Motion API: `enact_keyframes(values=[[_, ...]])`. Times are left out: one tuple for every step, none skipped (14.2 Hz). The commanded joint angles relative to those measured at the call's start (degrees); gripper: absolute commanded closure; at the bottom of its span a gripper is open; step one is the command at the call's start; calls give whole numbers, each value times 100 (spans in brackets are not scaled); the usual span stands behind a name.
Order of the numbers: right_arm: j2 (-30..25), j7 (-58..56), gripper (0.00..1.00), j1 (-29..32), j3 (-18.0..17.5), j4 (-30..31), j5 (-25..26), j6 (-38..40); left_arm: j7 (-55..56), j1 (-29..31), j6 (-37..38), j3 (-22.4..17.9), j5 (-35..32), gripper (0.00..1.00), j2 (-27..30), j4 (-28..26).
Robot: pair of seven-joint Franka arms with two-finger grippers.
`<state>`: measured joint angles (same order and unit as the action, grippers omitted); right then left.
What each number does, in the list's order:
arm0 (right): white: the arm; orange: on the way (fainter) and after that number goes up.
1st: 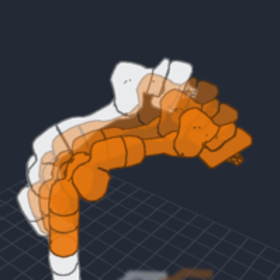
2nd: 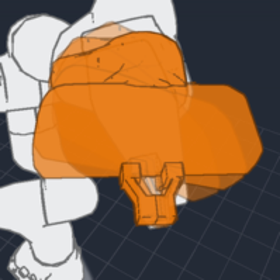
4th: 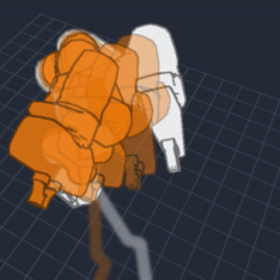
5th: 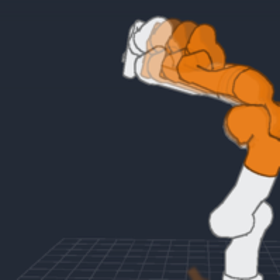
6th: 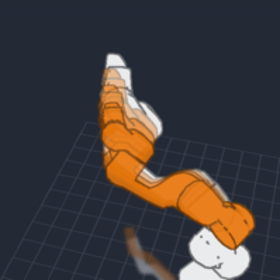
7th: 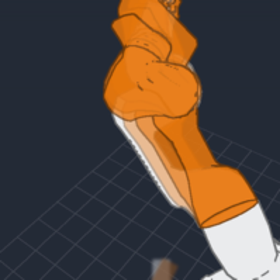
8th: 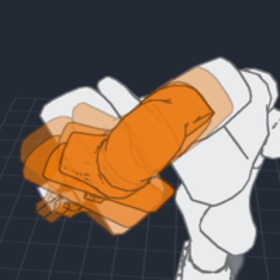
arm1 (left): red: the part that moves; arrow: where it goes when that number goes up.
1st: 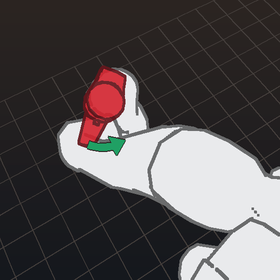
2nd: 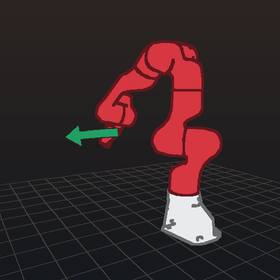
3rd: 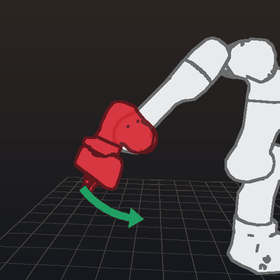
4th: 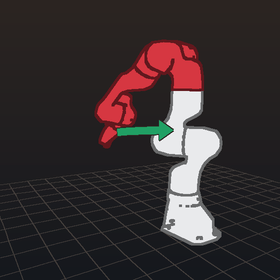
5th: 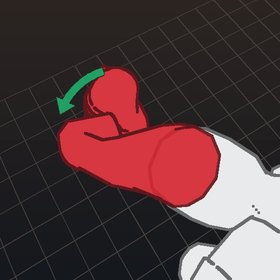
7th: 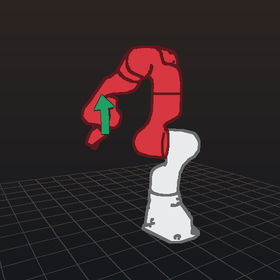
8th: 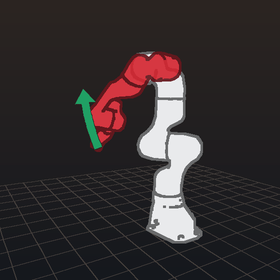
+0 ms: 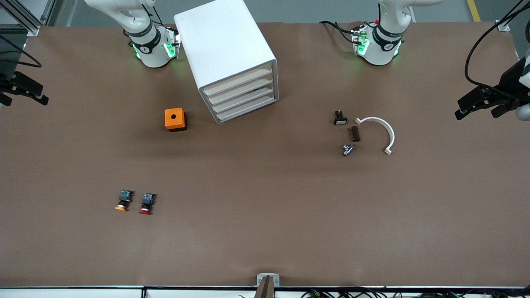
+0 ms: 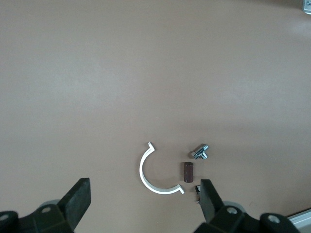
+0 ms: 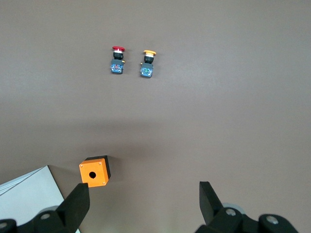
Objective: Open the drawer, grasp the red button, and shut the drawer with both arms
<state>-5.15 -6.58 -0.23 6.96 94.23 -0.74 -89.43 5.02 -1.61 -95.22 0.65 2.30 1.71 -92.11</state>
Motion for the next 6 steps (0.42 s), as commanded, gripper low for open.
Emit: enact_keyframes(values=[[-153, 16, 0, 75, -63, 122, 83, -22, -97, -6, 135, 14, -133, 0, -39, 140], [-153, 16, 0, 84, -54, 122, 74, -31, -97, -6, 135, 14, -133, 0, -39, 140], [-153, 16, 0, 84, -54, 122, 74, -40, -106, 3, 135, 14, -124, 0, -48, 140], [-153, 25, 0, 75, -54, 122, 74, -31, -106, 3, 135, 14, -124, 0, -40, 140], [-153, 34, 0, 75, -54, 122, 74, -22, -106, 3, 135, 14, -124, 0, -39, 140], [-153, 51, 0, 75, -54, 122, 74, -5, -98, 3, 135, 14, -124, 0, -39, 140]])
